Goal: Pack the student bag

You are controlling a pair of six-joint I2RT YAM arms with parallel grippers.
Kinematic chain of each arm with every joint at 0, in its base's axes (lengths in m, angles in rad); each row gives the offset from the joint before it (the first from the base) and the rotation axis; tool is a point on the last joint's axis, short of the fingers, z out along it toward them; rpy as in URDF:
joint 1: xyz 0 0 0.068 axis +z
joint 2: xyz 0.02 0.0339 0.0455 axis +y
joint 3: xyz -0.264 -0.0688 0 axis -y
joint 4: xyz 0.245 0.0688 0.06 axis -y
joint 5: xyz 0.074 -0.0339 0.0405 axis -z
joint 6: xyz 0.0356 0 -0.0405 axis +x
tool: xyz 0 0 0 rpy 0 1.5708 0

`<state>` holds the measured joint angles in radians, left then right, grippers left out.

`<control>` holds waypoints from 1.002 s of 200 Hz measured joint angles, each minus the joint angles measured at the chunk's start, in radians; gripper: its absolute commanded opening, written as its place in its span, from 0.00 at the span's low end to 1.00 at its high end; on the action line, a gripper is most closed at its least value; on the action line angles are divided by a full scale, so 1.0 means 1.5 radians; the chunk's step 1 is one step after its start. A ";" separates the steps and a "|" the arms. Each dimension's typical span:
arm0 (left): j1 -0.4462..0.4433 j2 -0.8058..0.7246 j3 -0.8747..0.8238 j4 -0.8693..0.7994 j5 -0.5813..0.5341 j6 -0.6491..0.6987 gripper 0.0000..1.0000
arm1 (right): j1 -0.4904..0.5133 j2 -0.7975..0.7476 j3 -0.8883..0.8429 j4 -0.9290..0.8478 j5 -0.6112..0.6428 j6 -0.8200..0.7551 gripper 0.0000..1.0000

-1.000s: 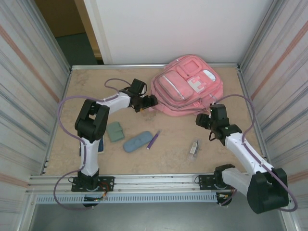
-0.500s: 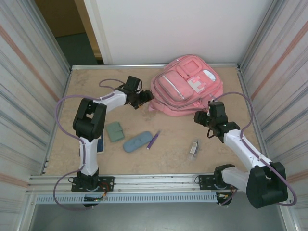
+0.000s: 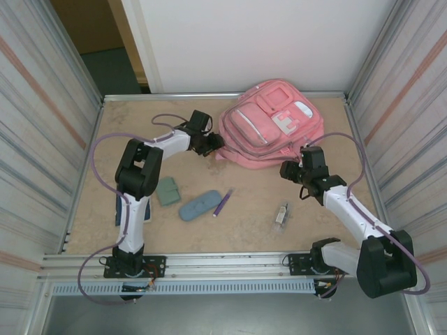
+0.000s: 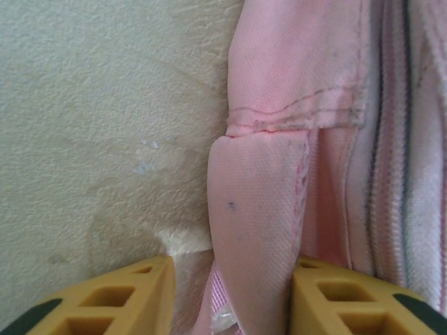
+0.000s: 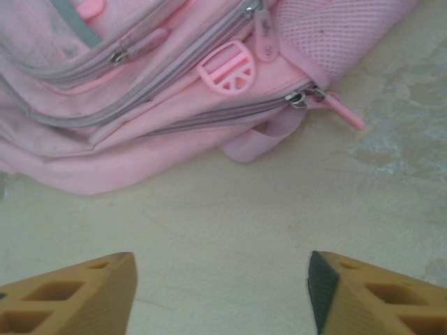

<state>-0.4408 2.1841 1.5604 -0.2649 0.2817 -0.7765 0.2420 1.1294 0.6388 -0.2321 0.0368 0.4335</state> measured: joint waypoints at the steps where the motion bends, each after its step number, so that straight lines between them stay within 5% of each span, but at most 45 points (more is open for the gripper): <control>1: 0.000 0.000 0.001 0.000 0.000 0.002 0.30 | 0.000 0.001 0.001 0.000 -0.002 -0.001 0.73; 18: -0.002 -0.004 0.004 -0.002 0.000 0.025 0.13 | -0.005 0.030 0.015 0.001 -0.036 -0.012 0.72; 51: -0.007 -0.038 0.008 -0.049 -0.016 0.078 0.00 | -0.040 0.111 0.039 -0.005 -0.113 -0.032 0.71; 126: 0.020 -0.098 0.112 -0.195 -0.001 0.176 0.00 | -0.095 0.238 0.163 -0.070 -0.108 -0.095 0.66; 180: 0.019 -0.159 0.188 -0.250 0.047 0.189 0.00 | -0.094 0.296 0.195 -0.075 -0.187 -0.138 0.43; 200: 0.019 -0.166 0.213 -0.265 0.065 0.189 0.00 | -0.091 0.293 0.195 -0.073 -0.212 -0.135 0.41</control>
<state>-0.4122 1.9350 1.8805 -0.6628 0.3790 -0.4927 0.1055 1.5692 0.9314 -0.3420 -0.2813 0.2314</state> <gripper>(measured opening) 0.074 0.423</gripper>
